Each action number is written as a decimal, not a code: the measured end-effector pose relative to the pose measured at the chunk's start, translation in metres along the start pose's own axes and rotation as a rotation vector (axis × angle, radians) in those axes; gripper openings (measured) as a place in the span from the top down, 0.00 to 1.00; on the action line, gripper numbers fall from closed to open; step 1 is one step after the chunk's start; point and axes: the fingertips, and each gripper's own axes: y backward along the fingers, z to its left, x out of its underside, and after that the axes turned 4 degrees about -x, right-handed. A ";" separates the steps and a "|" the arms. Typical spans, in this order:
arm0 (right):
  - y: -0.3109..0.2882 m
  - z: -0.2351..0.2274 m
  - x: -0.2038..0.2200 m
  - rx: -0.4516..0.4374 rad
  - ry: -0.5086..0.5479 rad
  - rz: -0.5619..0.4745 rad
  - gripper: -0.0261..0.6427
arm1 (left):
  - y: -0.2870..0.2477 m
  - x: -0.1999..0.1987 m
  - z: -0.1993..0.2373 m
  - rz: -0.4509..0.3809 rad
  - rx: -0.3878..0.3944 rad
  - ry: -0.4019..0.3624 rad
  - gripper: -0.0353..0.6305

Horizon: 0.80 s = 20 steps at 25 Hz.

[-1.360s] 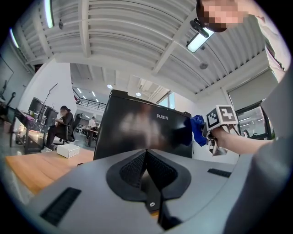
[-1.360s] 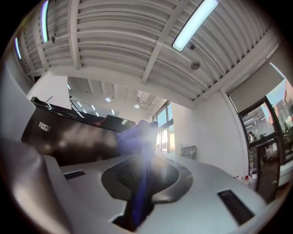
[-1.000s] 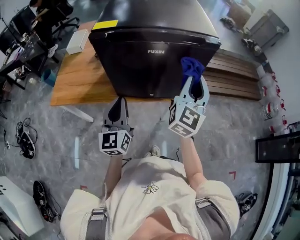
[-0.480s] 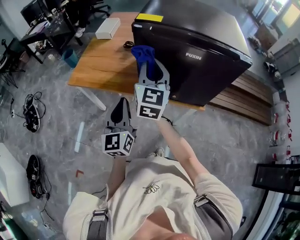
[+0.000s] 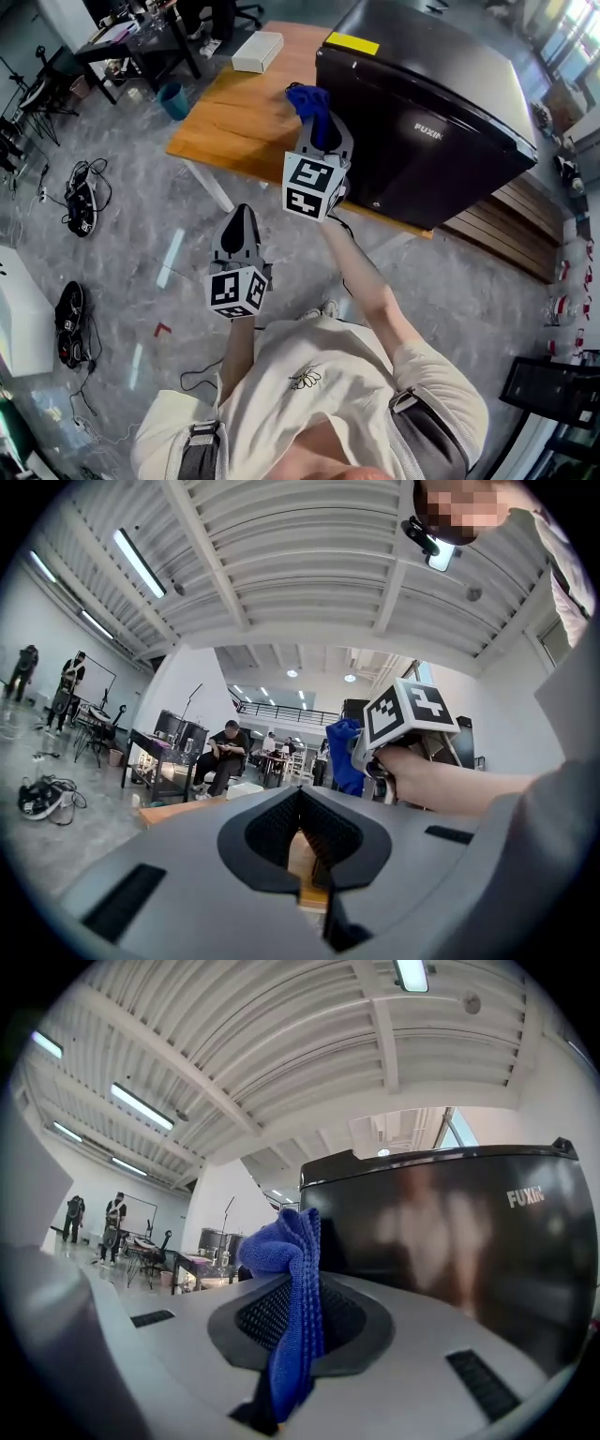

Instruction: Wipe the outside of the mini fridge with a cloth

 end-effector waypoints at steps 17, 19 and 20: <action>0.098 -0.140 -0.008 0.250 0.017 -0.045 0.87 | -0.035 0.008 -0.063 0.010 0.192 -0.031 0.94; 0.112 -0.166 -0.009 0.304 0.021 -0.046 0.87 | -0.039 0.010 -0.073 0.010 0.216 -0.029 0.94; 0.118 -0.176 -0.008 0.325 0.022 -0.044 0.87 | -0.041 0.011 -0.077 0.012 0.227 -0.028 0.94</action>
